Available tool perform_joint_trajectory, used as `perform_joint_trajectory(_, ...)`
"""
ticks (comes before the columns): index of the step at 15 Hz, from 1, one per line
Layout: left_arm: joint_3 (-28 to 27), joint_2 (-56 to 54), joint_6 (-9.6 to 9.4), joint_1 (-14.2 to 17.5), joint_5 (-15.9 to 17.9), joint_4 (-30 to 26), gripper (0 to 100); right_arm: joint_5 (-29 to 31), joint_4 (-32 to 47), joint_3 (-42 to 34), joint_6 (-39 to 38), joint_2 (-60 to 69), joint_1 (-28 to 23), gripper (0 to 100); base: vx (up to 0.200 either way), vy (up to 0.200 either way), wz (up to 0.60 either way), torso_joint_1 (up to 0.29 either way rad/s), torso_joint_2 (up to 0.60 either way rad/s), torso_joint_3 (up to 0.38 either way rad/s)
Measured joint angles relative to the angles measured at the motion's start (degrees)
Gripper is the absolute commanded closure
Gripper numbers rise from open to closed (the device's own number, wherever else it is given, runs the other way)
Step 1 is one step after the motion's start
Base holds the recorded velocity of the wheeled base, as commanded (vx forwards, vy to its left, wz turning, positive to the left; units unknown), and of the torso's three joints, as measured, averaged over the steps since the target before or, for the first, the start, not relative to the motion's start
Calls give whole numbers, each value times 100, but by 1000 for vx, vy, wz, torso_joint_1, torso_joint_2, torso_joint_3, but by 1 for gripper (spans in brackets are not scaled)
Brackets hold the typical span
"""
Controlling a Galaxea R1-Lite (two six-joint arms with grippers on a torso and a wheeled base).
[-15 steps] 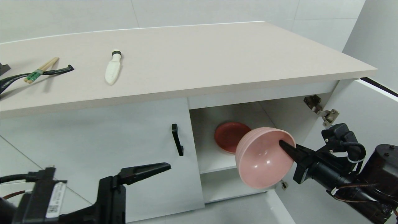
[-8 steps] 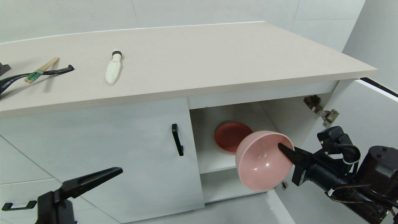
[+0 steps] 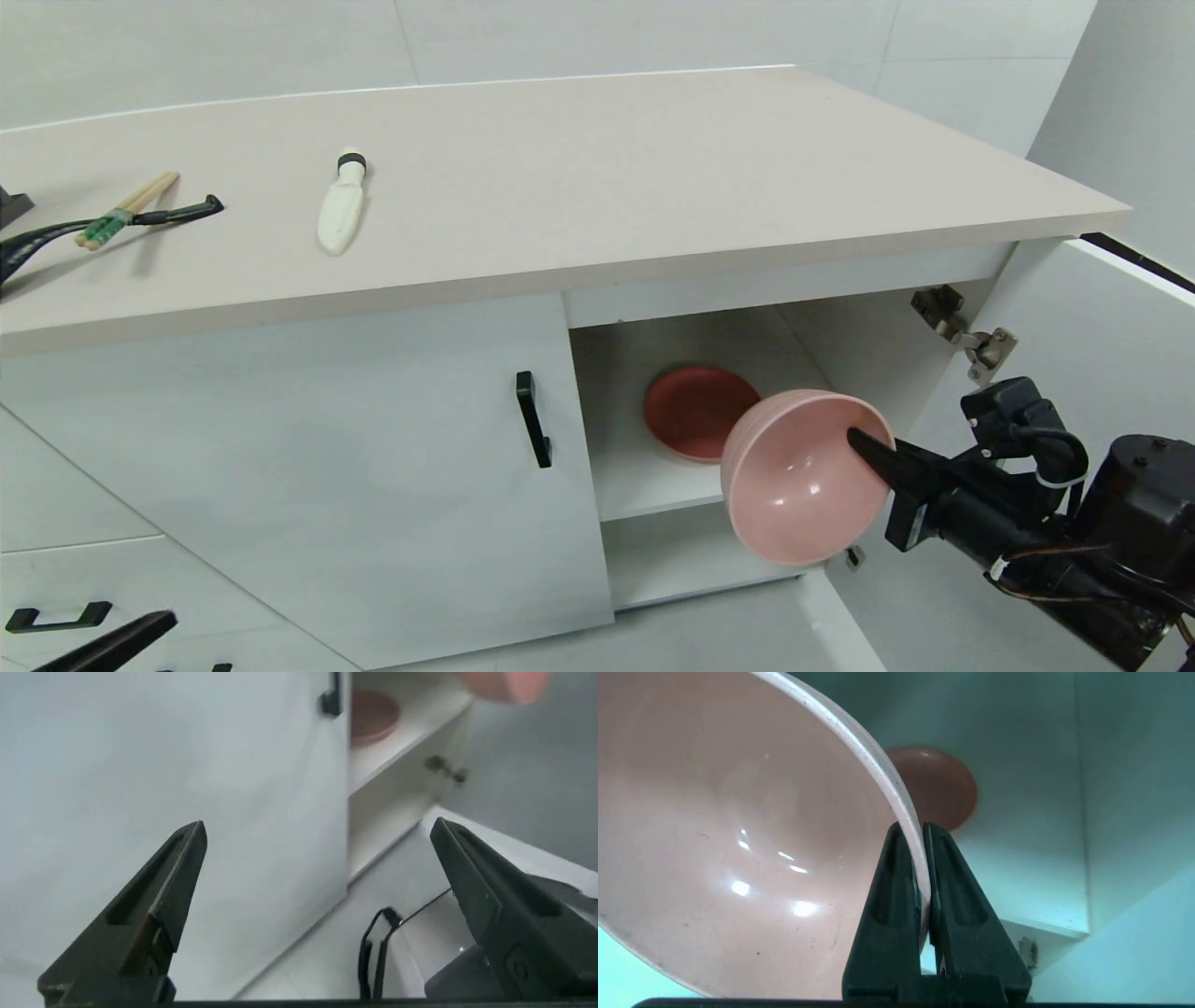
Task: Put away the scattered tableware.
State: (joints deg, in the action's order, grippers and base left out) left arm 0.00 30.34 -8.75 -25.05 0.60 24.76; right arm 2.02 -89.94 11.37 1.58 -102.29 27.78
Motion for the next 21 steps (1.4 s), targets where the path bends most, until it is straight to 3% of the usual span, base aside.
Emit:
perform_joint_trajectory(3,0,-1073,139,923,-55,-1368,0,0,0,-49,-11,56,-48,100,0,0,0,0,0,0)
perform_joint_trajectory(5,0,-1525,208,1460,-117,-1702,0,0,0,-145,-66,94,-105,100,0,0,0,0,0,0)
perform_joint_trajectory(7,0,-1821,358,1805,-401,-2186,0,-2,2,-154,-304,61,-194,100,0,0,0,0,0,0)
perform_joint_trajectory(9,0,-2078,558,2133,-784,-2209,0,-4,-2,-9,-625,0,-397,100,0,0,0,0,0,0)
perform_joint_trajectory(13,-2,-2367,563,2483,-836,-2208,0,-22,0,375,-706,-652,-411,100,0,0,0,0,0,0)
perform_joint_trajectory(14,-2,-2404,536,2538,-834,-2203,0,-20,4,519,-711,-896,-383,100,0,0,0,0,0,0)
perform_joint_trajectory(17,-2,-2472,161,2929,-831,-2164,0,-66,6,1075,-716,-1403,-351,100,0,0,0,0,0,0)
perform_joint_trajectory(21,0,-2508,156,3207,-708,-2167,0,-385,0,2068,-706,-2003,-347,100,0,0,0,0,0,0)
